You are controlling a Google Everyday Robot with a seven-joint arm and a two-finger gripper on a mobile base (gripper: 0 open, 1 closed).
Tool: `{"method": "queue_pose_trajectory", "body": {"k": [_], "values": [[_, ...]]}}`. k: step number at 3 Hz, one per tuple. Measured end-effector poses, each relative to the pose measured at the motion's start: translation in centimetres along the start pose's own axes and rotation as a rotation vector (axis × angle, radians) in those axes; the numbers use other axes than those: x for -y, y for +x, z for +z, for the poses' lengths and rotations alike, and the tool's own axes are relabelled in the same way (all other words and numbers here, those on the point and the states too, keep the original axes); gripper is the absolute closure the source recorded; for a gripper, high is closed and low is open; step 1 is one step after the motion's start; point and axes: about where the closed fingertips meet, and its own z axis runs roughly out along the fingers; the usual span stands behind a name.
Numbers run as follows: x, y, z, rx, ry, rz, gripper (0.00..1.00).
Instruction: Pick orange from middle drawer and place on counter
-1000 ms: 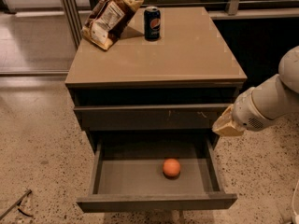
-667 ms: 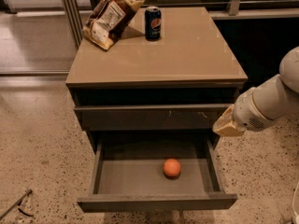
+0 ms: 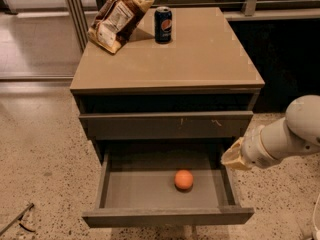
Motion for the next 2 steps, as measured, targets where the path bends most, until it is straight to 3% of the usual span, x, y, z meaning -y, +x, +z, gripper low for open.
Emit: {"method": "queue_pose_trajectory", "body": {"k": [1, 2], "values": [[0.8, 2.9, 7.4, 0.081, -0.006, 0.005, 1.00], [1.7, 5.9, 14.2, 0.124, -0.051, 0.047, 1.00]]}}
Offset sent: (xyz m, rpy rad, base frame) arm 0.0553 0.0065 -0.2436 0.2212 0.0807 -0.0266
